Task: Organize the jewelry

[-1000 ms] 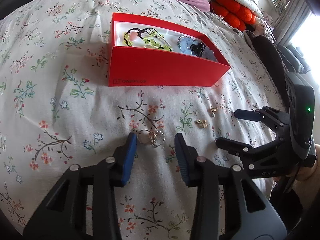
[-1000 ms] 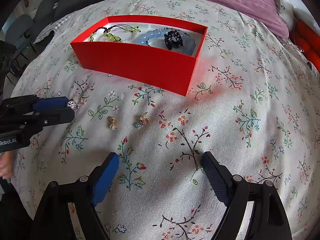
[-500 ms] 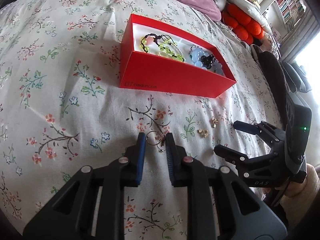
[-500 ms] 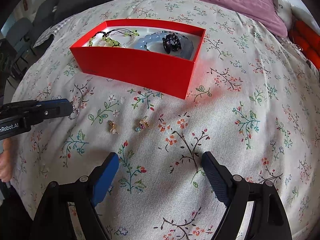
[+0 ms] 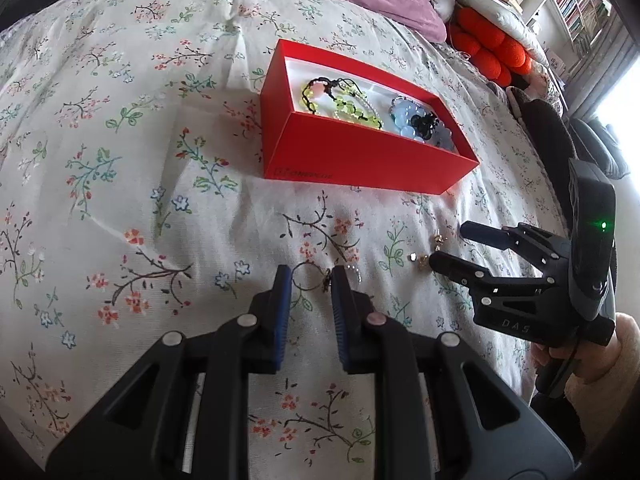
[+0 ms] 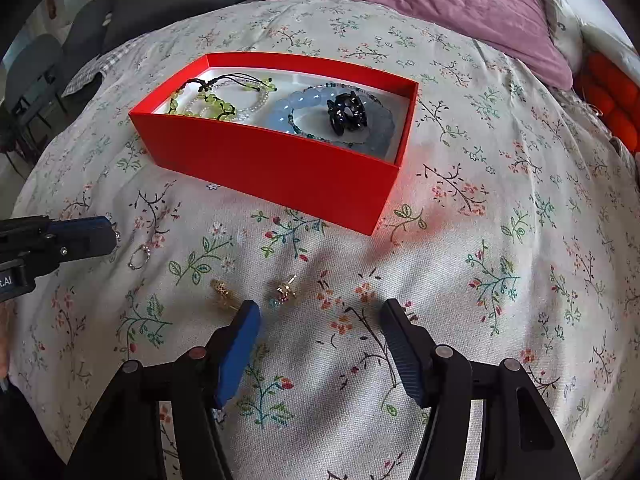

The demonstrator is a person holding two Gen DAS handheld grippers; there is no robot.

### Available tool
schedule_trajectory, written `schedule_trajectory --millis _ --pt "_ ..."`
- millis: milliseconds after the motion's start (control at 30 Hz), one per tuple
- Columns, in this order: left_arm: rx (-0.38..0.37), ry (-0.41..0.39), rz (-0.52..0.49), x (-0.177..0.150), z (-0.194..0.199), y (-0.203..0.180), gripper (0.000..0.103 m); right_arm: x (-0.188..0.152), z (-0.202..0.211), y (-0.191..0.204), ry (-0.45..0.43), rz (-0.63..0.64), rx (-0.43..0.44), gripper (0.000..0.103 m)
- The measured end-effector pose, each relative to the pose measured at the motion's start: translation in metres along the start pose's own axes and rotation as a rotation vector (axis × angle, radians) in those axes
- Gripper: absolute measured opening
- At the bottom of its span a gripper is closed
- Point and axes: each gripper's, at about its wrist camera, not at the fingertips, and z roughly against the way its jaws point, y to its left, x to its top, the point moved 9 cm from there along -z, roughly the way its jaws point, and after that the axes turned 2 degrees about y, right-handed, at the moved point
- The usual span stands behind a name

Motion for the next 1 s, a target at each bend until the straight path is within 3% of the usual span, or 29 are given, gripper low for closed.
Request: schedule_trajectory --millis 167,433,633,1000 --pt "0.016 0.008 -0.003 -0.003 -0.001 0.002 0.022 0.005 -0.001 0.009 -0.006 0.034 0.0 0.047" --pt "0.037 0.015 -0.007 -0.005 -0.003 0.004 0.022 0.006 0.0 0.018 -0.004 0.081 0.033 0.013" --pt "0.056 0.019 -0.005 -0.007 -0.002 0.006 0.022 0.006 0.007 0.012 0.008 0.036 0.092 0.008" --pt "0.119 0.001 0.003 -0.005 0.008 0.006 0.022 0.009 0.031 -0.009 -0.029 -0.038 0.141 0.007"
